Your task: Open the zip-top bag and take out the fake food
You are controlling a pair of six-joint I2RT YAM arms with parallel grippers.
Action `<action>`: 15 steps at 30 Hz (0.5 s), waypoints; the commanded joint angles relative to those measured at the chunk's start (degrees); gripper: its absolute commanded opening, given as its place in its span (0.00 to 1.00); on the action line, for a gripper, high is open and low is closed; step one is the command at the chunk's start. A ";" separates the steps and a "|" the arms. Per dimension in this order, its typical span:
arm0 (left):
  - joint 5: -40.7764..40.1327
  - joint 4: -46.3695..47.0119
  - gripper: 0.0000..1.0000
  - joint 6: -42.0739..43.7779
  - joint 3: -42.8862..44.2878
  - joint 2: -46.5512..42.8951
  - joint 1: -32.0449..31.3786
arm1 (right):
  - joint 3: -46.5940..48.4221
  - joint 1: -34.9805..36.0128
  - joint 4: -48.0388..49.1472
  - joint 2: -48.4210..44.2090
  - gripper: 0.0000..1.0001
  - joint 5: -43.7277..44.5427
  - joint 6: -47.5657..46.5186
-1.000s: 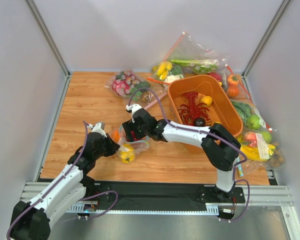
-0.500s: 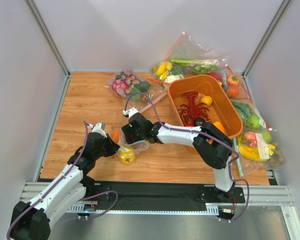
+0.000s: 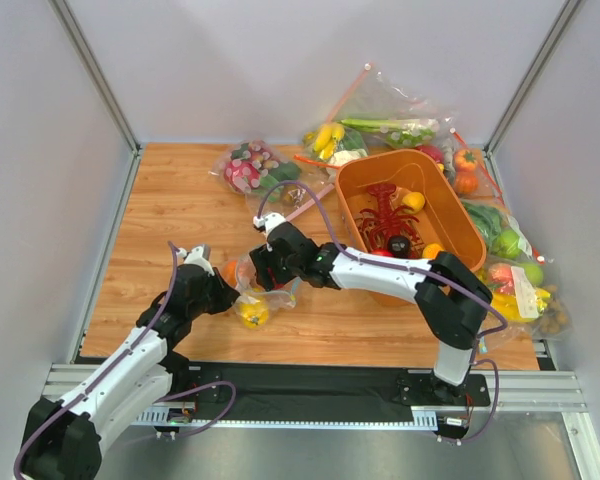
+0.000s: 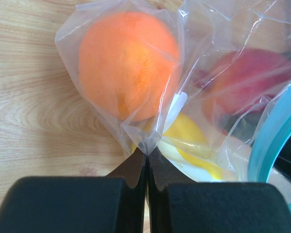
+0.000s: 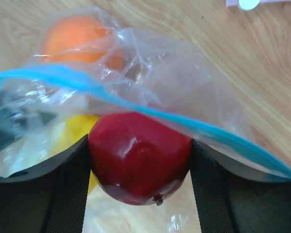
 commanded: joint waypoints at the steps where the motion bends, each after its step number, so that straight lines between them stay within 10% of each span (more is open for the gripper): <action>1: -0.04 -0.23 0.00 -0.07 1.28 1.22 0.29 | -1.68 0.14 0.43 -7.15 0.19 -1.96 1.57; 15: 0.05 -0.40 0.00 0.37 1.19 1.92 0.46 | -3.89 -2.14 -0.01 -20.25 0.18 -11.63 7.02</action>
